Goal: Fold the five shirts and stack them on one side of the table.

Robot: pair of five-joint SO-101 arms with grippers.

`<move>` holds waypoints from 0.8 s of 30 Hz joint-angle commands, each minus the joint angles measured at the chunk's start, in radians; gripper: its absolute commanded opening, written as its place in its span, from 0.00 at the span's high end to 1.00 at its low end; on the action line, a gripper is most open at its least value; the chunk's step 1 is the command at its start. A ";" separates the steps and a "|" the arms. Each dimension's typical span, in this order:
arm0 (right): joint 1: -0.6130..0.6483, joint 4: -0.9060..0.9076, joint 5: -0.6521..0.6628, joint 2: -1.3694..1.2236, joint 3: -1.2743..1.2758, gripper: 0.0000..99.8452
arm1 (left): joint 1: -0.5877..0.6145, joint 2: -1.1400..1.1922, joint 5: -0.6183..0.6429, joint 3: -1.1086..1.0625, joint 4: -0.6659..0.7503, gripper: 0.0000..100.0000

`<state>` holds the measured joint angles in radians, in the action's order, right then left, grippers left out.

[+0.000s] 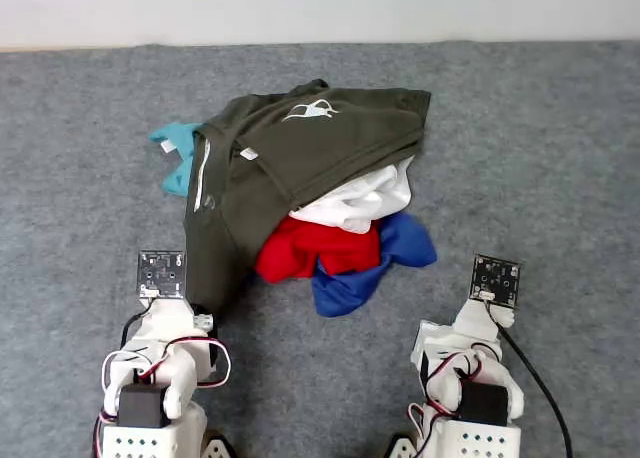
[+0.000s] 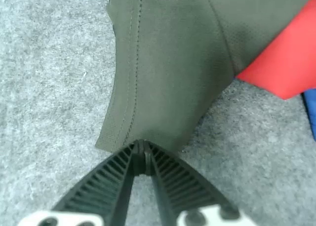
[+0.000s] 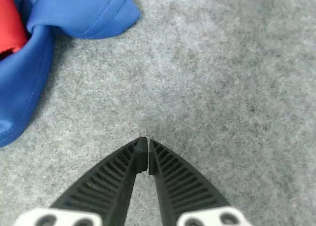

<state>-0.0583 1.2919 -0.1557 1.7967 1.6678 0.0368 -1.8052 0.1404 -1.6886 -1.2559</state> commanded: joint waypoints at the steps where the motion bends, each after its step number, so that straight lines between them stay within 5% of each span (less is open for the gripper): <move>1: -0.012 0.004 0.009 -0.001 0.015 0.99 | -0.003 -0.011 0.006 0.005 -0.005 0.99; 15: -0.012 0.004 0.009 -0.001 0.015 0.99 | -0.005 -0.011 0.006 0.005 -0.005 0.99; 24: -0.012 0.004 0.009 0.001 0.015 0.99 | -0.160 -0.012 0.003 0.007 0.002 0.99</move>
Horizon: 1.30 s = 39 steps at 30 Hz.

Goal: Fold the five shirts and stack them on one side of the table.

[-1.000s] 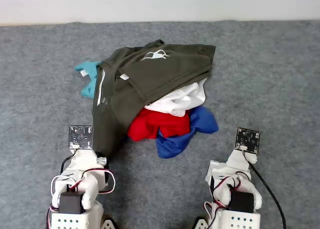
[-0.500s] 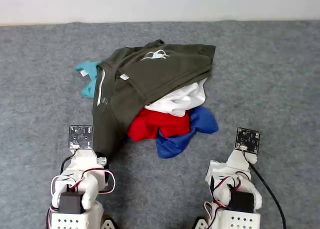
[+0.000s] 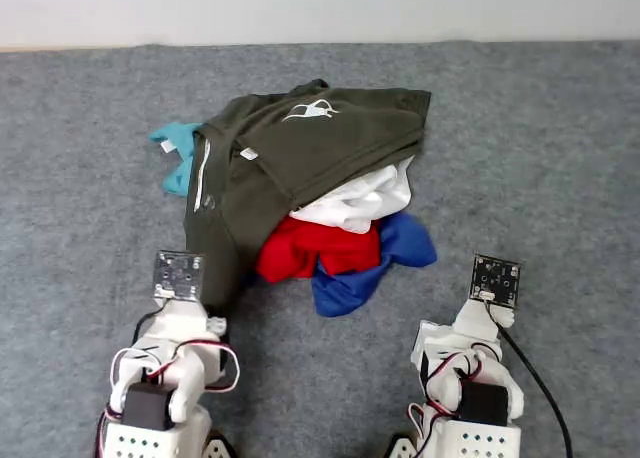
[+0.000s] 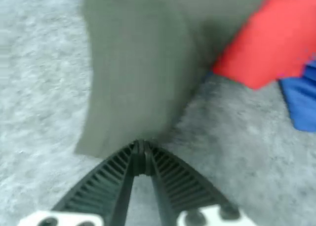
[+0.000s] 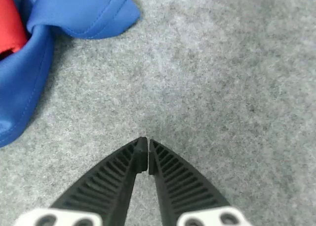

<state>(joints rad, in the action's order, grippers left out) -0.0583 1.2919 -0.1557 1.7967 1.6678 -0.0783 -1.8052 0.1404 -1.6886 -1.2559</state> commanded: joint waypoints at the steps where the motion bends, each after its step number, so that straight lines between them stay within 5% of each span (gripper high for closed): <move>1: -0.012 0.004 0.009 0.001 0.015 0.99 | -0.044 -0.012 -0.014 0.012 0.002 0.99; 8: -0.012 0.004 0.009 0.001 0.015 0.99 | 0.058 -0.011 -0.319 0.105 0.106 0.96; 18: -0.012 0.004 0.009 0.001 0.015 0.99 | 0.078 0.060 -0.249 0.315 0.097 0.87; 25: -0.012 0.004 0.009 0.001 0.015 0.99 | 0.020 0.601 -0.241 0.825 0.028 0.91; 34: -0.012 0.004 0.009 0.001 0.015 0.99 | -0.178 1.367 -0.278 1.543 -0.330 0.98; 39: -0.012 0.004 0.009 0.001 0.015 0.99 | -0.203 1.703 -0.311 1.870 -0.414 0.98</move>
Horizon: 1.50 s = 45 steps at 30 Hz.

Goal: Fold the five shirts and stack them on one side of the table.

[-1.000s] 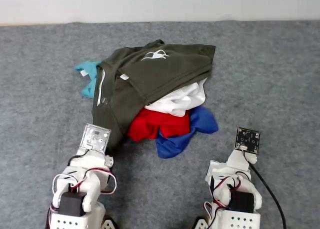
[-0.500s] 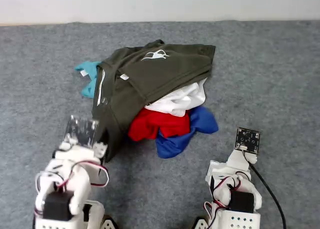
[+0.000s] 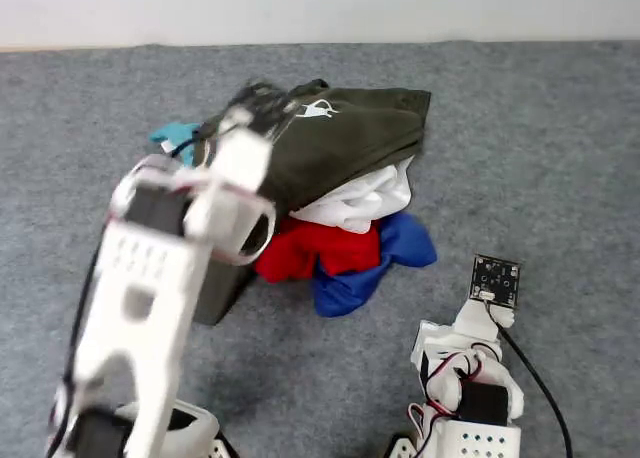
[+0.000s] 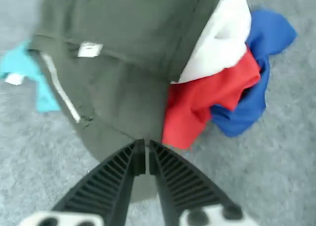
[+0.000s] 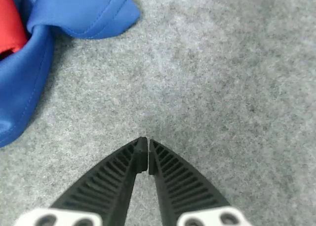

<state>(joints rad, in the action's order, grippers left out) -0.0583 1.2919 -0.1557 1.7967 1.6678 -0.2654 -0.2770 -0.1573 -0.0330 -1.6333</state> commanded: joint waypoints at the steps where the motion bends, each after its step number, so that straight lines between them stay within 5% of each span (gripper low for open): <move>1: -0.012 0.004 0.009 0.001 0.015 0.99 | -0.015 0.232 -0.014 0.278 -0.041 0.97; 9: -0.012 0.004 0.009 0.001 0.015 0.99 | -0.015 0.526 -0.061 0.604 -0.123 0.74; 18: -0.012 0.004 0.009 0.001 0.015 0.99 | -0.074 0.710 -0.161 0.564 -0.118 0.69; 26: -0.012 0.004 0.009 0.001 0.015 0.99 | 0.006 0.925 -0.161 0.601 0.018 0.69; 30: -0.012 0.004 0.009 0.001 0.015 0.99 | 0.020 1.017 -0.092 0.664 0.043 0.75; 35: -0.012 0.004 0.009 0.001 0.015 0.99 | 0.014 1.108 -0.127 0.746 0.034 1.00; 45: -0.012 0.004 0.009 0.001 0.015 0.99 | 0.138 0.990 0.043 1.049 -0.124 1.00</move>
<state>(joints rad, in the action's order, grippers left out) -0.0583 1.2919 -0.1557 1.7967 1.6678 -0.2194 0.8339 -0.1772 0.9306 -1.7346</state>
